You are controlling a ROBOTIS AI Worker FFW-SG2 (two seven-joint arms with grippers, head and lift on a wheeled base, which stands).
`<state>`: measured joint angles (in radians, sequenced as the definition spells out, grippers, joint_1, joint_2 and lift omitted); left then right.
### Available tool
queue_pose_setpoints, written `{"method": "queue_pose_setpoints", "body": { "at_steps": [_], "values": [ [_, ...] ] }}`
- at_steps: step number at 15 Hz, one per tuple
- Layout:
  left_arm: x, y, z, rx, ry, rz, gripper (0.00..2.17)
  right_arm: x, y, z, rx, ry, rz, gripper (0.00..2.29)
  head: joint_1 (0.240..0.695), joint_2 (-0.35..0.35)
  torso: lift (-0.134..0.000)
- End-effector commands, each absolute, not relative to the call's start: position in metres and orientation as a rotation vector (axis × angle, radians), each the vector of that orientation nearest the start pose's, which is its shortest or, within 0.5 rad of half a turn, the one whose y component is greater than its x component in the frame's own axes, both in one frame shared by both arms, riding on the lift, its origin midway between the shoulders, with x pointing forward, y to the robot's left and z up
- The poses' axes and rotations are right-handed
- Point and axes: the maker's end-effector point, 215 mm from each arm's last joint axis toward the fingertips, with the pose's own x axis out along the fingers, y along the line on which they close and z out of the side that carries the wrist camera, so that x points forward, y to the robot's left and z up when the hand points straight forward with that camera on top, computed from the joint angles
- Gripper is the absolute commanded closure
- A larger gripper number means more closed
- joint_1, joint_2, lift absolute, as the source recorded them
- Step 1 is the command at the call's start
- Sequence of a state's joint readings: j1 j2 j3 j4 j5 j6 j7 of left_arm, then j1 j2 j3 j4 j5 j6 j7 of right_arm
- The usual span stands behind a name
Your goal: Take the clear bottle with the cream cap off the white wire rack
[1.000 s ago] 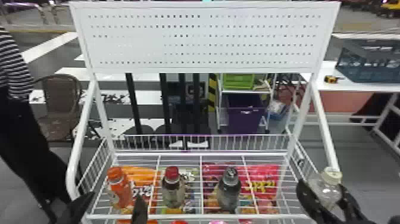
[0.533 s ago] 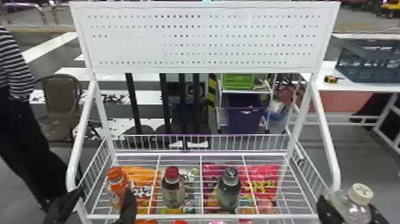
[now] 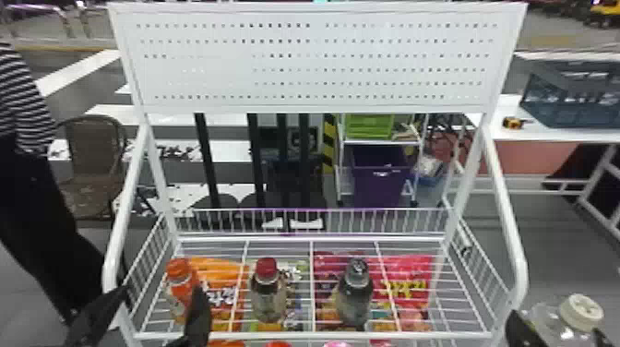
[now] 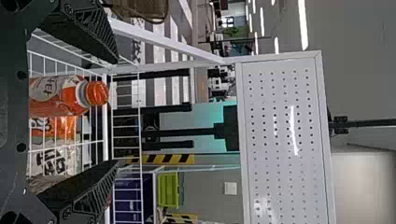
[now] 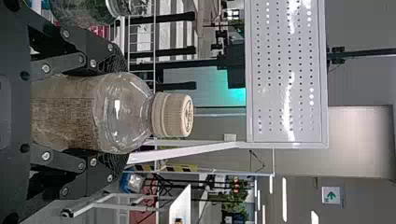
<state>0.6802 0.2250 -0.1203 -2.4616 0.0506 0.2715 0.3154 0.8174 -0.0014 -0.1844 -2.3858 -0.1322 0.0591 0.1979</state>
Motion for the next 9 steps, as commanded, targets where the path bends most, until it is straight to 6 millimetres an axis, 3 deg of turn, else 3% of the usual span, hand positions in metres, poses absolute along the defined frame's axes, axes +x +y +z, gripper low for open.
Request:
{"method": "queue_pose_setpoints", "body": {
  "at_steps": [1, 9],
  "values": [
    [0.3957, 0.2236, -0.2678, 0.068, 0.067, 0.072, 0.12, 0.3602, -0.2685, -0.2784, -0.001, 0.016, 0.071, 1.34, 0.499, 0.0, 0.0],
    [0.3953, 0.2235, -0.2624, 0.066, 0.058, 0.074, 0.12, 0.3581, -0.269, -0.2747, -0.007, 0.004, 0.073, 1.34, 0.499, 0.0, 0.0]
  ]
}}
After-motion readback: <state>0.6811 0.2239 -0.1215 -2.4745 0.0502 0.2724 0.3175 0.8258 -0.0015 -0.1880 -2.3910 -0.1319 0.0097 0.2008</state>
